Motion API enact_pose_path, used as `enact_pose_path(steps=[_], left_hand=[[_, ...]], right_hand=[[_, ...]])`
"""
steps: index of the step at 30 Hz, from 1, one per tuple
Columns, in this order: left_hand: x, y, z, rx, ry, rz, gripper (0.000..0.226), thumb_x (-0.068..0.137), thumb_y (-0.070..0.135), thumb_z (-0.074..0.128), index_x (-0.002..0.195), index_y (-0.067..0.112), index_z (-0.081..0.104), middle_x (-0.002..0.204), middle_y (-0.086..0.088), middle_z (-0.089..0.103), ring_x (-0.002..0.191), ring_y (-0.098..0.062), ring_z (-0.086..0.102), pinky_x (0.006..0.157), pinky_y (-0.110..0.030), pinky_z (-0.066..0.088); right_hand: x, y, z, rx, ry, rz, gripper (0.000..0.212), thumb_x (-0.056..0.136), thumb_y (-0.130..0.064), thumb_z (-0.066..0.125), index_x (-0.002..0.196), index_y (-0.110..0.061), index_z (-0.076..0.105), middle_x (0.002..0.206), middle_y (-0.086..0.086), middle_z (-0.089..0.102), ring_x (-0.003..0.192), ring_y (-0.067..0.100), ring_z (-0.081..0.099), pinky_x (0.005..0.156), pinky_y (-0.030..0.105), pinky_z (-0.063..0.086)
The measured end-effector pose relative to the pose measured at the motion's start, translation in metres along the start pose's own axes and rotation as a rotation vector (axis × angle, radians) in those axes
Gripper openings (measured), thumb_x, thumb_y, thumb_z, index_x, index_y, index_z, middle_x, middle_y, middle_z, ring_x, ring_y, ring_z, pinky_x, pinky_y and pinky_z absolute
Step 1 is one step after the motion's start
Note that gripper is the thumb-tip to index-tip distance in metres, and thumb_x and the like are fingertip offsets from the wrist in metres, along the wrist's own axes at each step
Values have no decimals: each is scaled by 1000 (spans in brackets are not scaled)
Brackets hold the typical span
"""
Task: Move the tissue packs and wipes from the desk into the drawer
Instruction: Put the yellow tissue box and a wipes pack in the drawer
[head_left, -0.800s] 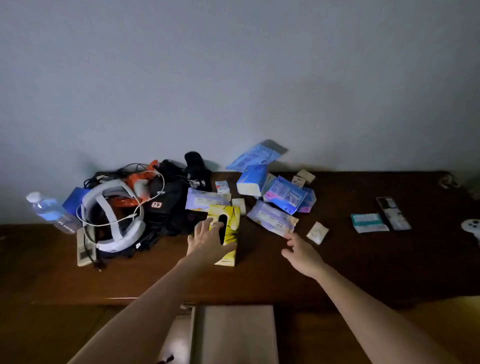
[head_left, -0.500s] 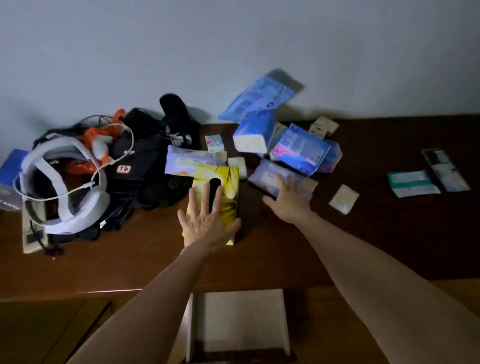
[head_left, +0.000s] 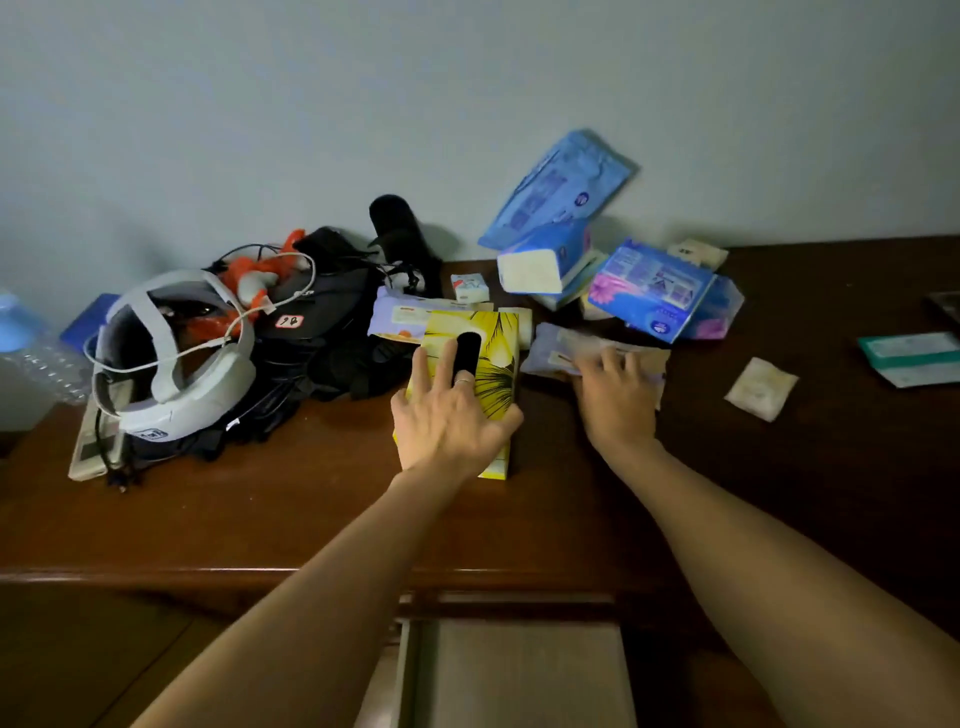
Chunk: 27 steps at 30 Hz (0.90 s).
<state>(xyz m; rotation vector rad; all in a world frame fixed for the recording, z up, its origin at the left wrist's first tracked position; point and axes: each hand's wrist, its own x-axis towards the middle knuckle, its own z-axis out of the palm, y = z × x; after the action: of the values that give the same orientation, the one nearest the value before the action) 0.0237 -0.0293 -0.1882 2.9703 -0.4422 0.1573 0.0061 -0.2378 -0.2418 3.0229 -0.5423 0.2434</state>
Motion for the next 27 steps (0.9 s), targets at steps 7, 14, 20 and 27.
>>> enact_pose_path(steps=[7,14,20,27], left_hand=[[-5,-3,2,-79,108,0,81,68,81,39,100,15,73,155,6,40,142,-28,30,93,-54,38],[-77,-28,5,-140,357,106,79,63,79,41,94,14,74,153,9,42,140,-27,33,91,-52,40],[-131,-43,-6,-185,429,109,64,68,73,50,86,17,74,155,12,39,143,-23,29,93,-48,40],[-245,-46,47,-194,655,201,57,73,72,56,82,19,76,157,11,37,146,-25,29,96,-45,43]], right_hand=[[-15,-13,-7,15,121,-40,29,105,-27,47,131,-14,52,129,9,60,118,35,56,73,39,44],[-80,-24,-12,220,318,17,36,106,-43,36,119,-15,55,122,13,67,109,39,66,75,41,45],[-124,-39,-22,480,379,80,40,105,-50,33,114,-22,60,119,12,70,108,38,65,77,40,44],[-221,-54,-11,1102,539,217,40,105,-45,35,102,-12,58,111,23,69,101,41,64,80,44,46]])
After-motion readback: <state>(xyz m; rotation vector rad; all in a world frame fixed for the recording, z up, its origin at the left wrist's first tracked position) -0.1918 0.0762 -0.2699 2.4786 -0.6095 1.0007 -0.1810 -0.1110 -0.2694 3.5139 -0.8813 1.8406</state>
